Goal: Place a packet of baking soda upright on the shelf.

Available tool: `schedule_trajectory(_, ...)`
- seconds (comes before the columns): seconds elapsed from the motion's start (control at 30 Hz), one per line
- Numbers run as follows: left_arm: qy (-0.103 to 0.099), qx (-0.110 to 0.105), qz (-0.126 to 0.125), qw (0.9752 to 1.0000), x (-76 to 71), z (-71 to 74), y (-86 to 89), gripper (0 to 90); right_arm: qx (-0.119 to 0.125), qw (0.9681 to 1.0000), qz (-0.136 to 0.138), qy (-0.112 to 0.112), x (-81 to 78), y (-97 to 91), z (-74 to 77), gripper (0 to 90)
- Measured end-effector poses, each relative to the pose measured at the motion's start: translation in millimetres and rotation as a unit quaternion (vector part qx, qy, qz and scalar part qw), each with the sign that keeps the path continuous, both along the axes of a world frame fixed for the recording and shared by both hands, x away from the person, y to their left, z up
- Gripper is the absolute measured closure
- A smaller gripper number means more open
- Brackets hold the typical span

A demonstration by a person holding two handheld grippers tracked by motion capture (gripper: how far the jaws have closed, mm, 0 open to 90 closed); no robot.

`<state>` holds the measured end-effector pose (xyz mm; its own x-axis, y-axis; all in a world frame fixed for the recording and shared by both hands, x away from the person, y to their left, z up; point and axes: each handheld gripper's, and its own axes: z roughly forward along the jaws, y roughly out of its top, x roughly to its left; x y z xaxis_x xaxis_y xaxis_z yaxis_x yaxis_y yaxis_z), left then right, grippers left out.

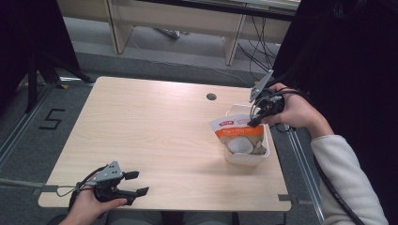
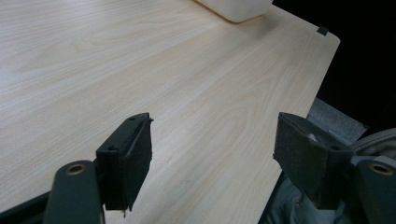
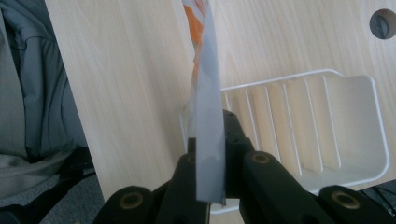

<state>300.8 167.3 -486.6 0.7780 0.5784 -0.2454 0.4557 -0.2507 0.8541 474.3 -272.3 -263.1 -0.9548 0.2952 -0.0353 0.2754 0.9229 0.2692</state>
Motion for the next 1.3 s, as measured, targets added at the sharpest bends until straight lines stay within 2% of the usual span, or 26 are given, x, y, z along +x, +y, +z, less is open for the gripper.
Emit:
schedule_trajectory(0.13,-0.001,0.0,-0.001,1.0,-0.2,0.0,-0.1,27.1,0.006,0.9999,0.01,-0.002,1.1,1.4,0.7,90.0)
schedule_trajectory(0.43,-0.002,-0.003,-0.001,1.0,0.0,-0.2,-0.3,27.1,0.016,0.9998,0.013,-0.001,2.7,3.4,-4.6,90.0)
schedule_trajectory(0.9,0.001,0.001,0.003,1.0,-0.7,0.0,-0.9,27.1,0.029,0.9996,-0.005,0.003,-1.2,-14.1,-9.5,90.0)
schedule_trajectory(0.93,0.001,0.0,0.002,1.0,-0.6,-0.1,-0.9,27.1,0.031,0.9995,0.001,0.002,-0.8,-15.0,-10.0,90.0)
schedule_trajectory(1.3,0.002,0.001,0.003,1.0,-0.8,0.0,-0.8,27.1,0.03,0.9995,-0.001,0.003,-3.2,-17.1,-10.7,90.0)
